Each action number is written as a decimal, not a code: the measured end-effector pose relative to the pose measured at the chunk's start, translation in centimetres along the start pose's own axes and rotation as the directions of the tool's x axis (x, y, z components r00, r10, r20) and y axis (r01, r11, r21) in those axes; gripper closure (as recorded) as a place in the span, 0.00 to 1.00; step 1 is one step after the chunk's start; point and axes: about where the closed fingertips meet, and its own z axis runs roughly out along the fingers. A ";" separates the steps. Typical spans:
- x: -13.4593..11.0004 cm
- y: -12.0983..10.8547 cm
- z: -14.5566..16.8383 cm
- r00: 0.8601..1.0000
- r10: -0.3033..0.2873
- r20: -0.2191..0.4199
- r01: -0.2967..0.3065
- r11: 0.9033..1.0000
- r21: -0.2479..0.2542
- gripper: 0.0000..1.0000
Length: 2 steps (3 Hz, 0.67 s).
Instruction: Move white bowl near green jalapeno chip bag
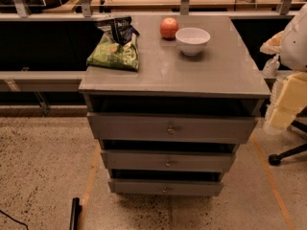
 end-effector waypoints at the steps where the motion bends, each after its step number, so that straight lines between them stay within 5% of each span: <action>1: 0.0 -0.1 0.0 1.000 0.002 0.003 -0.002 1.000 0.003 0.00; 2: -0.1 -1.9 0.6 0.997 0.043 0.064 -0.046 0.997 0.059 0.00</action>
Offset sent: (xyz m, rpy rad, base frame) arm 0.0483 -0.0090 -0.0065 0.1405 -0.1466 -0.0937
